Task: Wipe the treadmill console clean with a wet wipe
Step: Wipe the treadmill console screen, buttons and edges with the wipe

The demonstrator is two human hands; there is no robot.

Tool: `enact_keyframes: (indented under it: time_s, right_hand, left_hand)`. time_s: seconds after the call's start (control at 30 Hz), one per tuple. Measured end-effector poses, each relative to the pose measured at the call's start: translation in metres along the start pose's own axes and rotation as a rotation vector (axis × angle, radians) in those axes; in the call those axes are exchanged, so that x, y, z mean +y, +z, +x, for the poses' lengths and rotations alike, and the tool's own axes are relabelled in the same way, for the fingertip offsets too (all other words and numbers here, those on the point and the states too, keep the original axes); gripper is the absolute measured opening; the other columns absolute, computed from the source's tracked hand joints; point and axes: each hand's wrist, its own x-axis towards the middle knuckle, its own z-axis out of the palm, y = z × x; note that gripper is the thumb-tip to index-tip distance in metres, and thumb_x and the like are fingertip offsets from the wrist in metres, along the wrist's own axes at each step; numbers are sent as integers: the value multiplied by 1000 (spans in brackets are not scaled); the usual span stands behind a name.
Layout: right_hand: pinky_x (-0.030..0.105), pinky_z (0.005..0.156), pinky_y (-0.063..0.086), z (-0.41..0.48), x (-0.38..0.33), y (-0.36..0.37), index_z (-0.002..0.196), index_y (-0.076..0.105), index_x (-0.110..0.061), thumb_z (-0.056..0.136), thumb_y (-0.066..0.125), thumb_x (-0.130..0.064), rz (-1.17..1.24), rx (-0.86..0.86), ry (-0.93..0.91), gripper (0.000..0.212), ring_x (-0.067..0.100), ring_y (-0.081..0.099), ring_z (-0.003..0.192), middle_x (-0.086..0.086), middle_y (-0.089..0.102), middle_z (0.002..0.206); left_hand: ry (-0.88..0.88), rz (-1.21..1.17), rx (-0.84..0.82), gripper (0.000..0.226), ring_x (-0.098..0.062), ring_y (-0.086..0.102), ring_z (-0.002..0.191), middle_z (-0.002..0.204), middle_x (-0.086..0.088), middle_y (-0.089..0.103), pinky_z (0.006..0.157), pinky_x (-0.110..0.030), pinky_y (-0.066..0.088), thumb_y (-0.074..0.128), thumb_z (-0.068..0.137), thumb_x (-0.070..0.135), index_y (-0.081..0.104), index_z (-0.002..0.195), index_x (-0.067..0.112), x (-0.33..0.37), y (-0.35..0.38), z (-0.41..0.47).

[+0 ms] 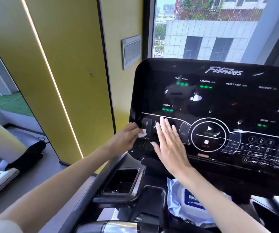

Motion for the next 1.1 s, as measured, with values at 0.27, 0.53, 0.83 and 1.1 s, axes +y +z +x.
enact_keyframes:
  time_s: [0.27, 0.53, 0.83, 1.1]
  right_hand:
    - [42, 114, 21, -31, 0, 25, 142, 29, 3, 99, 27, -31, -103, -120, -59, 55, 26, 19, 141, 18, 23, 152]
    - [45, 113, 25, -28, -9, 30, 139, 32, 6, 99, 26, -29, -96, -94, -6, 54, 29, 25, 139, 21, 28, 149]
    - [46, 114, 20, -30, -11, 34, 142, 26, 7, 99, 25, -29, -103, -105, 11, 56, 31, 17, 141, 22, 21, 151]
    - [45, 115, 14, -32, -15, 34, 143, 23, 5, 97, 22, -33, -100, -123, 38, 60, 29, 12, 143, 20, 15, 153]
  left_hand:
    - [-92, -51, 90, 21, -20, 50, 87, 95, -12, 55, 78, -18, 38, 44, 89, 4, 61, 100, 1, 7, 6, -3]
    - [-261, -86, 192, 19, -15, 50, 77, 91, -10, 54, 69, -20, 39, 46, 89, 3, 62, 99, 1, 5, 8, -1]
    - [-126, -55, 100, 21, -22, 53, 80, 91, -14, 55, 70, -28, 44, 45, 85, -3, 61, 99, 0, 8, 13, -13]
    - [-226, -68, 190, 19, -23, 52, 77, 90, -12, 54, 68, -31, 45, 48, 86, -3, 62, 98, -1, 8, 14, -10]
